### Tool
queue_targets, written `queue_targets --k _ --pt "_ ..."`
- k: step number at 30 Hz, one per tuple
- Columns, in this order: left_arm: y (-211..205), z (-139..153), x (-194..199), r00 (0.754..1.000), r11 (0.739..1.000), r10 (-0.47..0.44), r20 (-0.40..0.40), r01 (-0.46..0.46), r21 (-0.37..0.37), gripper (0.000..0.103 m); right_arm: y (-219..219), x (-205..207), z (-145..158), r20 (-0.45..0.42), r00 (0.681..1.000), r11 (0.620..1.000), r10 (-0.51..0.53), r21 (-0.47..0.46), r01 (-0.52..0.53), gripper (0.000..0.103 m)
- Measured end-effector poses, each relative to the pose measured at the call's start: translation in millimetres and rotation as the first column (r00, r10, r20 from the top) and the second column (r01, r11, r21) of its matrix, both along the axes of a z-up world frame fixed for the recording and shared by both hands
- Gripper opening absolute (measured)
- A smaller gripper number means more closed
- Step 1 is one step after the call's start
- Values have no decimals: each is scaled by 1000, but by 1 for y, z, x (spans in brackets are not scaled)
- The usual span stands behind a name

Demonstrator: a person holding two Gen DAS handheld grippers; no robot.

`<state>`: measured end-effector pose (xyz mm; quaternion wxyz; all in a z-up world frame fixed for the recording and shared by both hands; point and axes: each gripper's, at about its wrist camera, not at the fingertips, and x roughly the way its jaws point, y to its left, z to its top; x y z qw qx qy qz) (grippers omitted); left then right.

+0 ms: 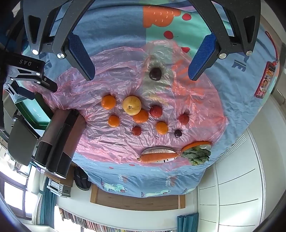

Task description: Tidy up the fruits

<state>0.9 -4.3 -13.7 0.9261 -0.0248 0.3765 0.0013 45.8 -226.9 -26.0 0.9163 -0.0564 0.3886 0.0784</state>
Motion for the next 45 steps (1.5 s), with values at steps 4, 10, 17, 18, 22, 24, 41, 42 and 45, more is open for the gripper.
queue_targets --k 4,10,17,18,22,24,41,42,45 --pt "-1 -1 0 1000 1000 -12 3 12 9 102 0 0 0 0 1000 1000 1 2 -1 103" --pt "-3 -1 1 1000 999 -24 2 24 27 102 -1 1 -1 -3 1000 1000 1 0 -1 103" --pt "-3 -2 2 1000 999 -30 -2 30 40 102 -1 2 -2 -4 1000 1000 0 1 0 103" --pt "-3 -2 2 1000 999 -28 2 28 45 102 -1 2 -3 -4 1000 1000 0 1 0 103" --pt "-2 -3 2 1000 999 -26 6 26 48 102 1 0 -1 -5 1000 1000 -1 2 1 103" --pt "-2 -3 2 1000 998 -25 8 25 59 102 1 -1 -4 -6 1000 1000 1 0 -1 103" --pt "-3 -12 6 999 997 -28 -34 31 68 102 -3 -1 -12 -18 1000 1000 2 5 -2 103" --pt "-3 -13 7 999 997 -29 -36 31 68 102 -3 -1 -12 -19 1000 1000 1 4 -1 103" --pt "-3 -14 8 999 997 -30 -45 33 67 102 -4 0 -13 -21 1000 1000 2 3 -2 103"
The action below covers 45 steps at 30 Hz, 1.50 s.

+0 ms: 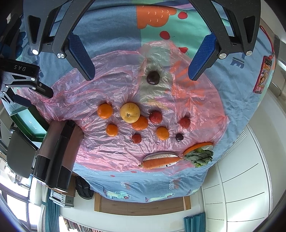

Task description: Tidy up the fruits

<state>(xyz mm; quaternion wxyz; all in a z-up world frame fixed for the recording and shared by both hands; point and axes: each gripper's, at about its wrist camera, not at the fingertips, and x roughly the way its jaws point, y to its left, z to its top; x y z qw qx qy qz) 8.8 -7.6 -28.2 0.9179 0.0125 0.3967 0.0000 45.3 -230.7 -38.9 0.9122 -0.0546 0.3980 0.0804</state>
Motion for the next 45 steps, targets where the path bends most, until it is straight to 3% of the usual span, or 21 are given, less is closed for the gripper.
queue_targets --k 25,40,45 --pt "12 -11 6 999 999 26 -39 -28 -32 102 5 2 -7 -9 999 999 33 14 -33 103" --pt "44 -37 25 993 996 83 -83 -86 -34 102 46 25 -12 -8 984 984 177 39 -176 103" --pt "44 -49 37 992 997 72 -100 -74 -17 97 62 45 -19 -23 975 975 220 50 -218 103"
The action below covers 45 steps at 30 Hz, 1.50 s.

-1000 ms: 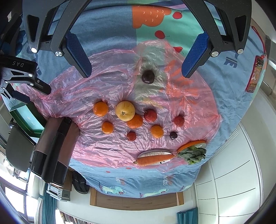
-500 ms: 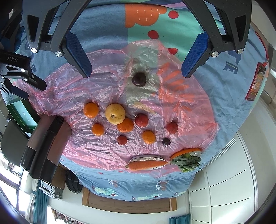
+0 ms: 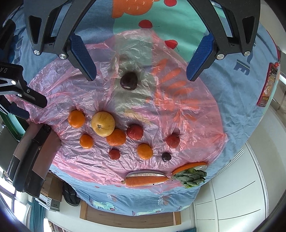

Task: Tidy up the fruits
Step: 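Grasp the orange with the right tool while the left tool grasps the dark plum, then carry the orange and plum over the green tray with both tools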

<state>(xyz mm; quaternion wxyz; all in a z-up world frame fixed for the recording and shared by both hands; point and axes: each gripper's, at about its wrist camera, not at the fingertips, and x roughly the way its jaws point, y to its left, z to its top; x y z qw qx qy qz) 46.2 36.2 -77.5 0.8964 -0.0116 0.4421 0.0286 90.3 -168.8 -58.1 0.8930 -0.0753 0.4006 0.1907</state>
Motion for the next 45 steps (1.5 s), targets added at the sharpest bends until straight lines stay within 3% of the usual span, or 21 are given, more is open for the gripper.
queue_targets --k 16,18,21,37,40,45 --pt "1 -29 29 997 998 -37 -69 34 -55 62 32 62 -36 -110 990 995 94 48 -89 103" --pt "1 -31 32 996 997 -43 -76 38 -71 55 32 66 -39 -122 987 994 100 56 -94 91" --pt "1 -34 34 995 996 -52 -83 46 -83 48 32 69 -42 -129 986 994 103 57 -97 85" --pt "-9 -47 35 989 995 -95 -114 90 -51 32 37 74 -55 -151 983 994 108 24 -106 76" --pt "-11 -49 36 987 994 -106 -121 101 -48 23 37 75 -57 -160 981 994 108 27 -105 75" --pt "-10 -48 36 987 993 -108 -122 102 -51 23 35 76 -58 -174 978 993 113 42 -107 74"
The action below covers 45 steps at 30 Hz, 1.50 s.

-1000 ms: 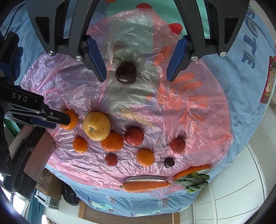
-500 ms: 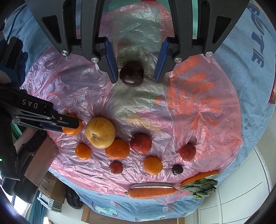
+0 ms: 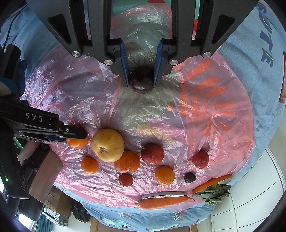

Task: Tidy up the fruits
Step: 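Carry the orange and plum over the green tray with both tools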

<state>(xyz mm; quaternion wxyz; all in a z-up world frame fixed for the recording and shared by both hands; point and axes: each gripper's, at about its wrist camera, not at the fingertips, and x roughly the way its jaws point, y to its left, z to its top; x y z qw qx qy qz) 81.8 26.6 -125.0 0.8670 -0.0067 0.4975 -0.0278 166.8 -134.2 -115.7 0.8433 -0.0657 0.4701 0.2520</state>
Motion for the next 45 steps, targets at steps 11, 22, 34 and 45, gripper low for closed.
queue_targets --k 11,22,34,45 --pt "8 26 -10 999 1000 26 30 -26 -16 22 -8 -24 33 26 1000 998 7 58 -8 74" --pt "-28 70 -29 995 996 -56 81 61 -58 22 -57 -71 75 59 998 995 -35 95 30 74" --pt "-139 107 -20 955 951 -271 117 285 -123 22 -188 -89 108 126 951 958 -282 94 271 74" --pt "-268 130 20 878 871 -450 163 472 -135 22 -308 -42 120 201 851 874 -485 115 471 74"
